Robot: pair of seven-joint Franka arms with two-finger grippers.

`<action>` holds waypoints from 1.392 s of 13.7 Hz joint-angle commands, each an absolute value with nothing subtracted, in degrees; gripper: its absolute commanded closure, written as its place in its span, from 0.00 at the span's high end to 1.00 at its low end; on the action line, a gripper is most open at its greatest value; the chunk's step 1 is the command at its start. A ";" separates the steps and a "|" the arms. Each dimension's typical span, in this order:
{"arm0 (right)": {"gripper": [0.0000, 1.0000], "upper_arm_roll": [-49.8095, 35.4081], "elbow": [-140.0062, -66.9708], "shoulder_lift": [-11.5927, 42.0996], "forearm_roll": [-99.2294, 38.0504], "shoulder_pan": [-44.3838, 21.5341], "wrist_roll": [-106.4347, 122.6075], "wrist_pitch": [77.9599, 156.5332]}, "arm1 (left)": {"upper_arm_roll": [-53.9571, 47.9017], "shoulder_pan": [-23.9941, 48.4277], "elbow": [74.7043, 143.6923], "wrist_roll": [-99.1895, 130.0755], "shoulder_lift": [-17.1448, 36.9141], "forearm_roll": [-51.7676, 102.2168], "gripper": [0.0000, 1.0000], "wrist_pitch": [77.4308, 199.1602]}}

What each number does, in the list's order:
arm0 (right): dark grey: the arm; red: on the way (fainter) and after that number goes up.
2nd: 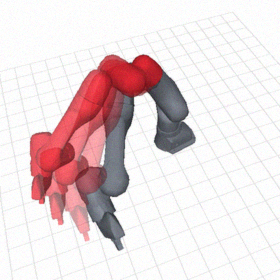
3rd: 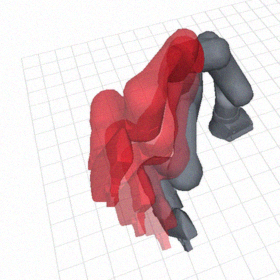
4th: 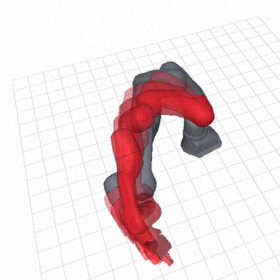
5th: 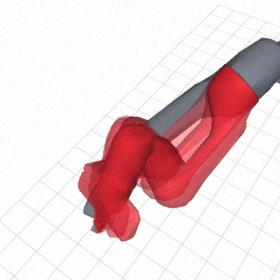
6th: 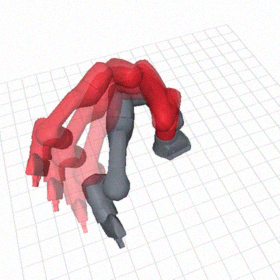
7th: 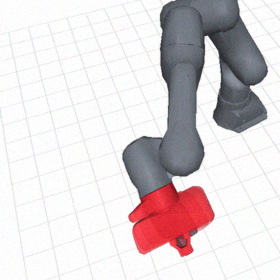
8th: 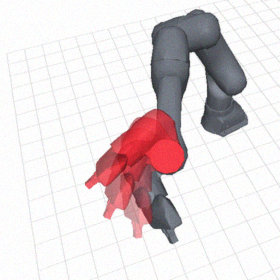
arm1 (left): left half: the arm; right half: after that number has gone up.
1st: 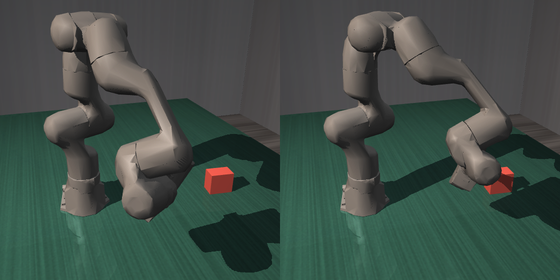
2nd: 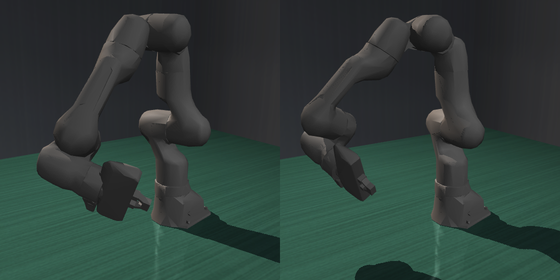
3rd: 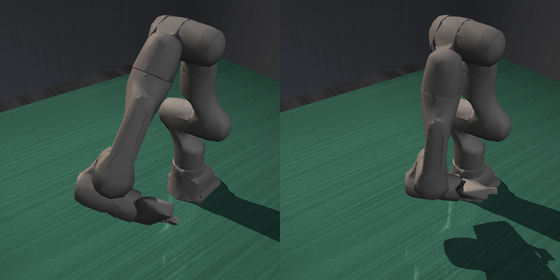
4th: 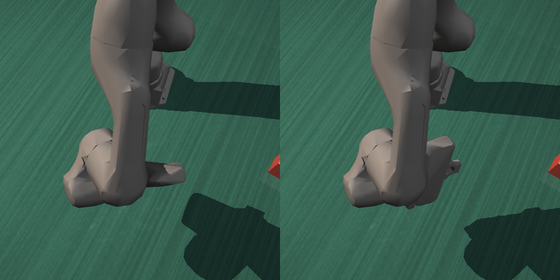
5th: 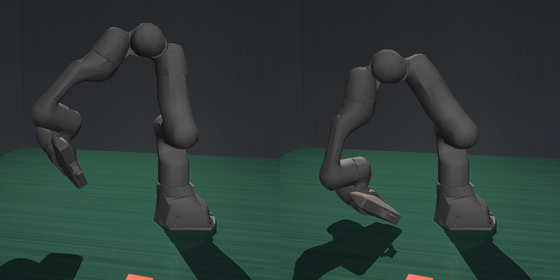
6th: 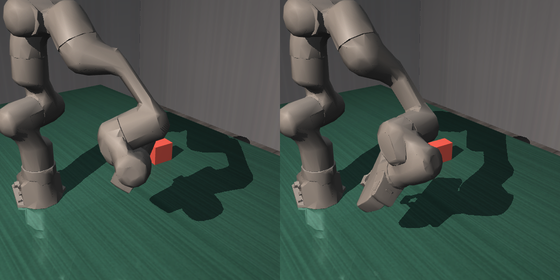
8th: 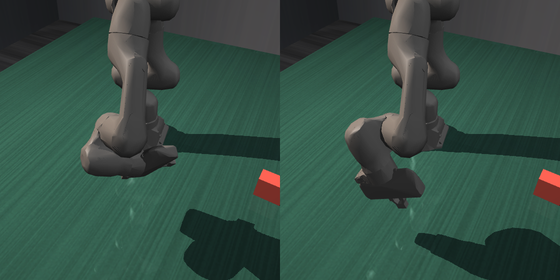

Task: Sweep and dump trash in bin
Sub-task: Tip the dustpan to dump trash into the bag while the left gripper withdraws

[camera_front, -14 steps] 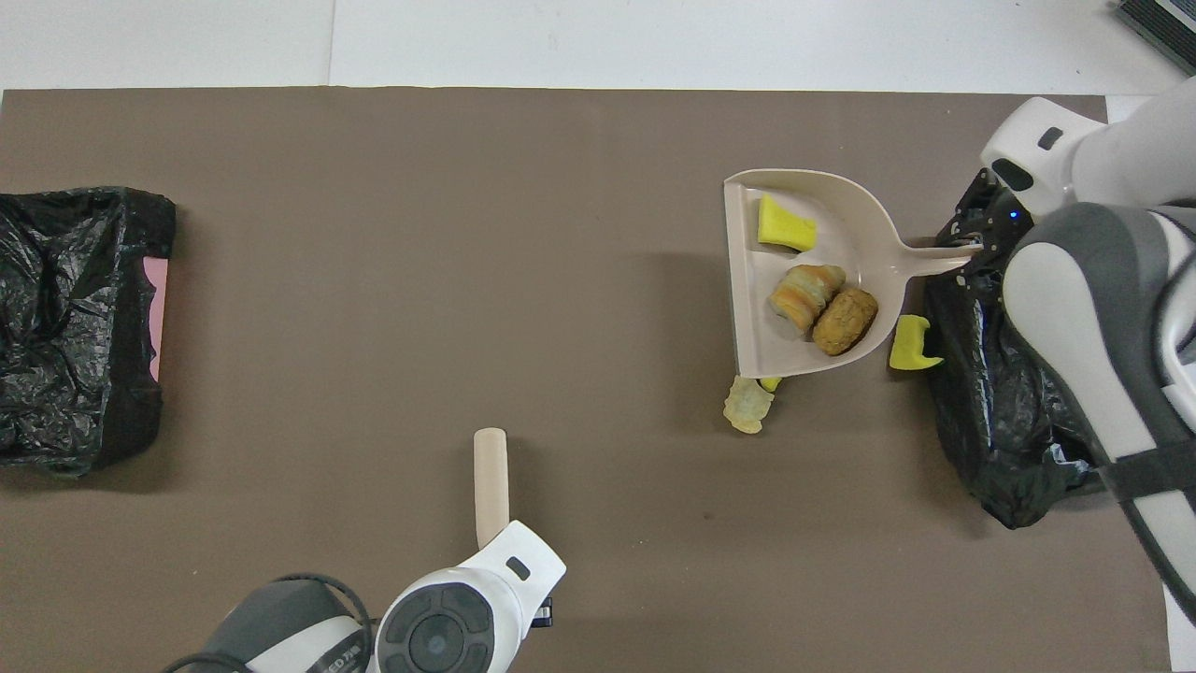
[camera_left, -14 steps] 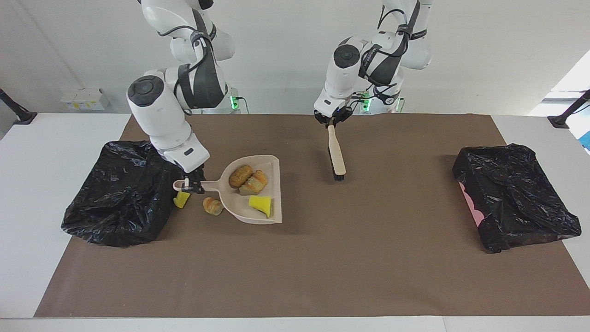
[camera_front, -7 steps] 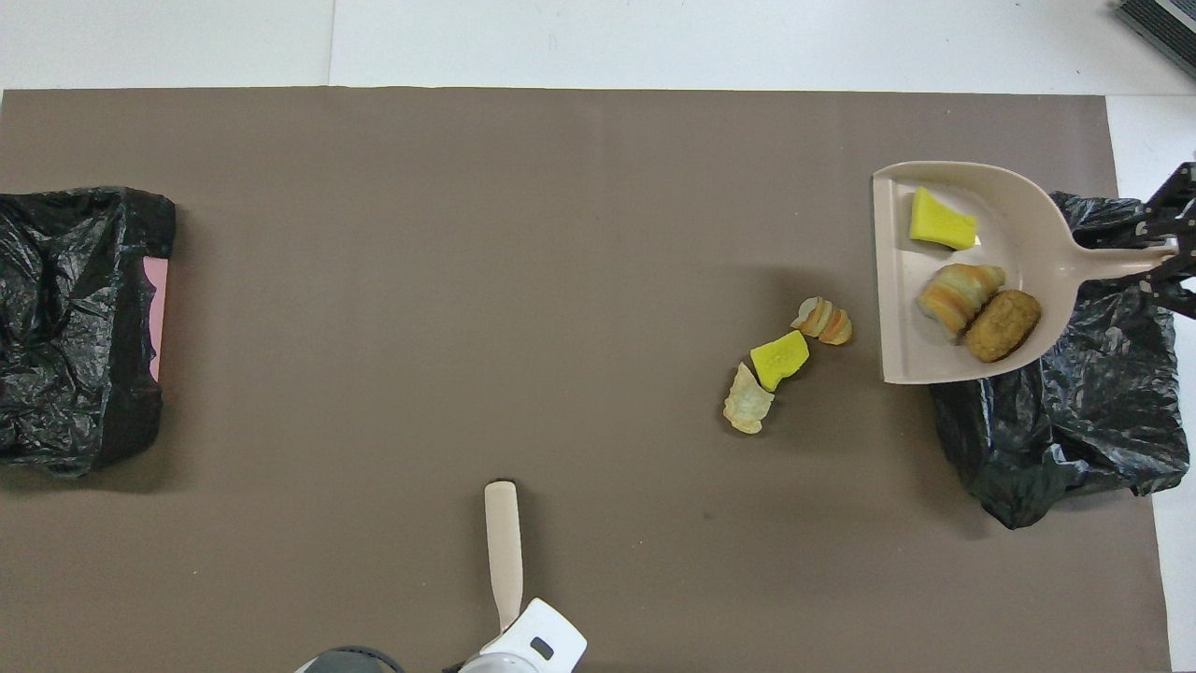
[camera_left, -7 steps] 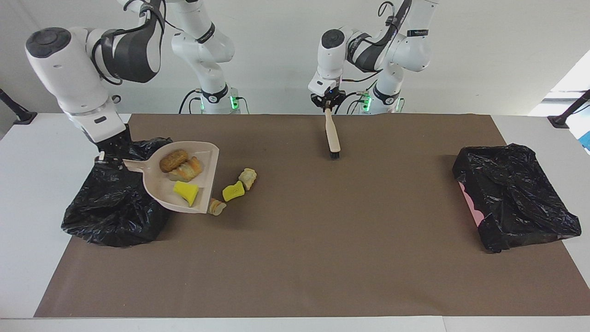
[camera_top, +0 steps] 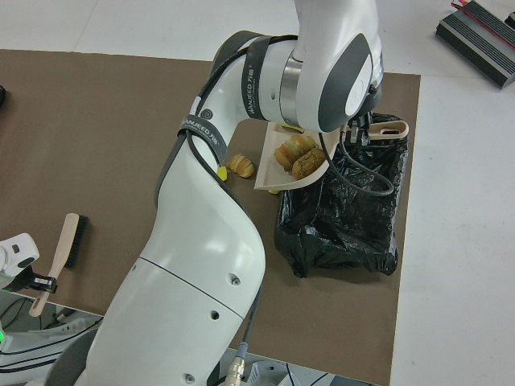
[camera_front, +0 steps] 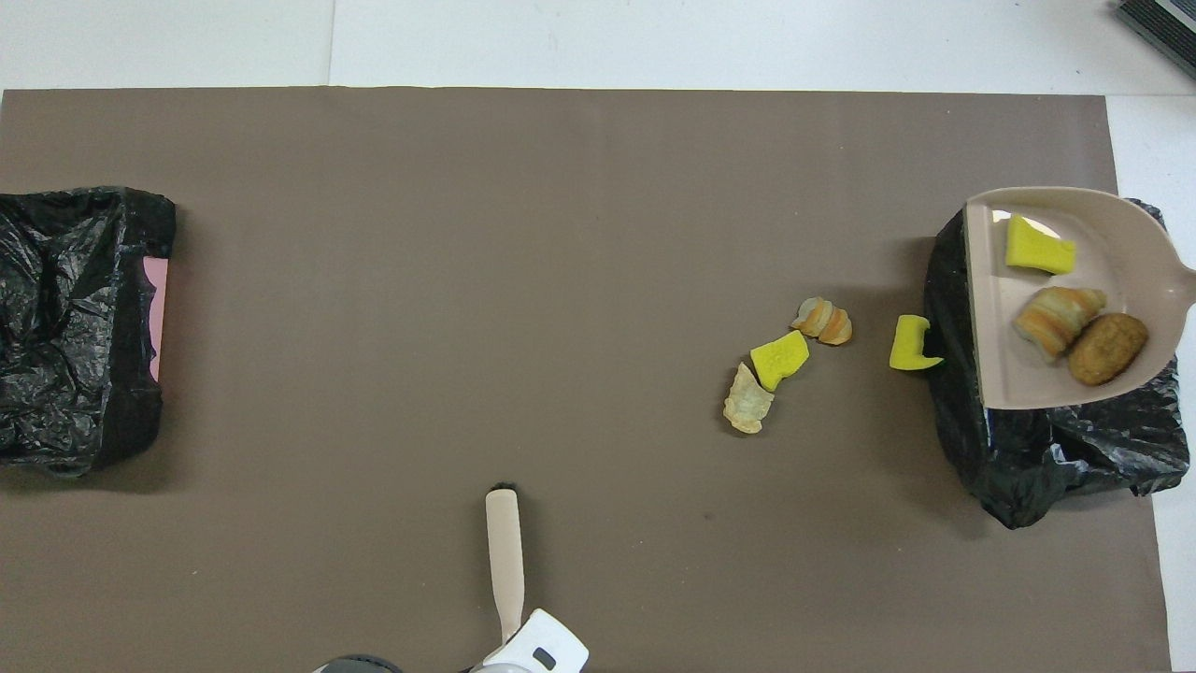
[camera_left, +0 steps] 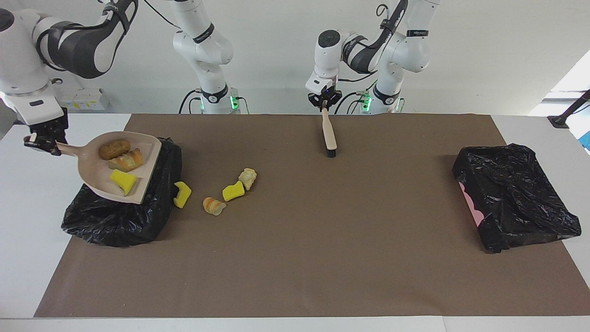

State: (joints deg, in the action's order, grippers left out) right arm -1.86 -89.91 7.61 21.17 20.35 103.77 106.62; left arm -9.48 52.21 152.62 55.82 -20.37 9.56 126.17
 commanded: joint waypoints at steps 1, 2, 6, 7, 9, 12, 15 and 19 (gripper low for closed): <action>0.00 -2.64 -92.72 5.71 28.45 20.48 101.18 109.59 | -8.61 53.35 154.60 55.90 -22.06 8.79 0.26 127.00; 0.00 -2.72 -93.68 5.02 31.78 20.48 100.47 110.12 | -8.53 53.00 154.60 54.77 -21.97 8.88 0.42 126.74; 0.00 -2.72 -95.54 3.69 43.74 20.57 95.19 110.48 | -8.44 49.75 154.42 48.62 -21.18 8.88 0.94 126.48; 0.00 -2.72 -95.89 3.43 46.81 20.48 94.58 110.57 | -8.44 48.62 153.99 47.04 -20.40 8.88 1.00 126.39; 0.00 -2.72 -96.33 3.16 51.48 19.87 93.52 111.09 | -8.35 46.33 150.93 44.22 -17.59 8.79 1.00 126.13; 0.00 -2.81 -96.15 2.99 59.12 17.94 90.63 110.31 | -8.26 38.61 138.56 38.25 -10.13 7.13 1.00 120.08; 0.00 -2.81 -96.15 1.94 61.43 16.88 90.53 109.61 | -8.26 32.54 128.26 34.73 -6.25 0.90 1.00 117.51; 0.00 -2.81 -95.71 0.88 65.29 14.86 90.44 107.49 | -8.00 23.05 117.10 20.95 -5.71 -0.26 1.00 114.28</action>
State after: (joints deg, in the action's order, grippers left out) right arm -2.59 -94.16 2.62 62.36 15.34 91.70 108.09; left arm -7.52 27.10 123.63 26.63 -6.62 0.81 118.75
